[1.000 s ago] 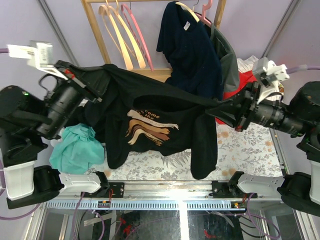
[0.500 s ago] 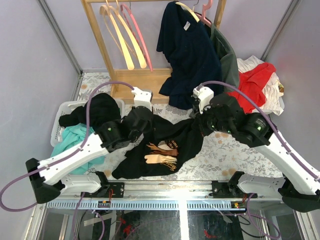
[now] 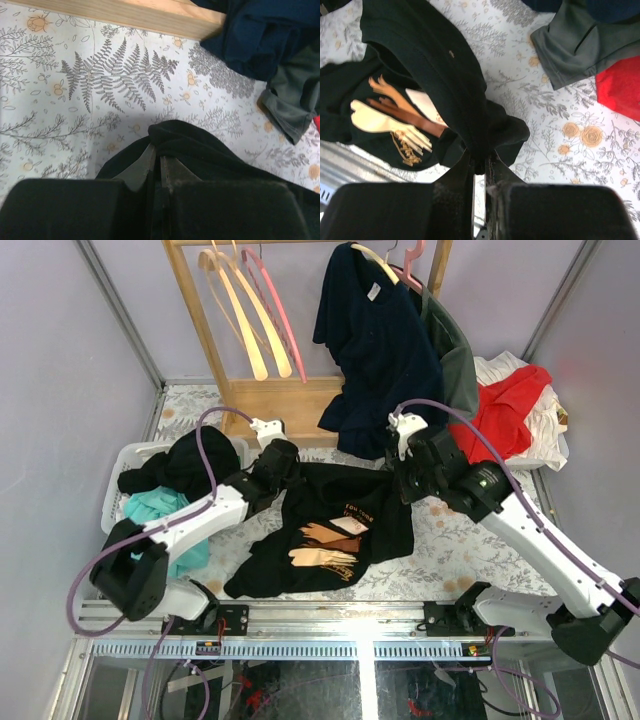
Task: Place the t-shirt on the hanger
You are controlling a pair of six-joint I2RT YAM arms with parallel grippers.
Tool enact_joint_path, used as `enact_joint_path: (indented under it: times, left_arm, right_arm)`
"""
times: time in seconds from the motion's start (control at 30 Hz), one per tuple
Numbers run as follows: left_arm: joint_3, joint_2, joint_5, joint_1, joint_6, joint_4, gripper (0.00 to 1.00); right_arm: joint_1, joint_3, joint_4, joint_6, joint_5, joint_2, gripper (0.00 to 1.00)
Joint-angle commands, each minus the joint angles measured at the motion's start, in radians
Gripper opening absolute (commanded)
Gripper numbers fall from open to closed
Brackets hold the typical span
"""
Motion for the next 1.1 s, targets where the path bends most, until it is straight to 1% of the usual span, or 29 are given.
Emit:
enact_joint_path:
  times: [0.0, 0.07, 0.13, 0.2, 0.23, 0.33, 0.37, 0.43, 0.47, 0.53, 0.63, 0.8, 0.93, 1.07]
  left_arm:
    - [0.043, 0.070, 0.045, 0.041, -0.041, 0.178, 0.00]
    - [0.027, 0.070, 0.038, 0.041, -0.051, 0.206, 0.00]
    - [0.021, 0.078, 0.018, 0.042, -0.050, 0.214, 0.03]
    - [0.018, 0.100, -0.005, 0.051, -0.043, 0.221, 0.14]
    - [0.018, 0.111, -0.003, 0.064, -0.040, 0.226, 0.17]
    - [0.037, 0.151, 0.026, 0.096, -0.032, 0.219, 0.21]
    - [0.041, 0.149, 0.023, 0.099, -0.031, 0.213, 0.25]
    - [0.039, 0.137, -0.002, 0.101, -0.025, 0.214, 0.35]
    - [0.041, 0.136, -0.014, 0.103, -0.020, 0.210, 0.37]
    - [0.063, 0.149, -0.022, 0.115, -0.011, 0.180, 0.39]
    - [0.087, 0.140, 0.005, 0.127, 0.004, 0.153, 0.41]
    - [0.071, 0.019, 0.112, 0.119, 0.007, 0.103, 0.45]
    - [0.051, -0.074, 0.149, 0.041, -0.021, 0.039, 0.47]
    - [0.023, -0.129, 0.166, -0.041, -0.063, 0.018, 0.50]
  right_arm:
    - [-0.058, 0.026, 0.105, -0.033, -0.060, 0.065, 0.00]
    - [-0.067, 0.037, 0.109, -0.029, -0.070, 0.098, 0.00]
    - [-0.081, 0.038, 0.124, -0.027, -0.080, 0.119, 0.00]
    - [-0.094, 0.047, 0.134, -0.019, -0.080, 0.143, 0.00]
    - [-0.100, 0.048, 0.139, -0.016, -0.075, 0.156, 0.00]
    - [-0.121, 0.050, 0.150, -0.006, -0.081, 0.185, 0.00]
    - [-0.127, 0.048, 0.159, -0.006, -0.077, 0.190, 0.00]
    - [-0.148, 0.052, 0.170, -0.009, -0.063, 0.217, 0.00]
    - [-0.165, 0.062, 0.169, -0.008, -0.052, 0.237, 0.00]
    - [-0.197, 0.079, 0.174, -0.008, -0.042, 0.275, 0.00]
    - [-0.225, 0.101, 0.179, -0.007, -0.049, 0.314, 0.00]
    - [-0.232, 0.105, 0.187, -0.006, -0.047, 0.324, 0.00]
    - [-0.235, 0.108, 0.190, -0.008, -0.055, 0.334, 0.00]
    - [-0.237, 0.110, 0.194, -0.009, -0.060, 0.340, 0.00]
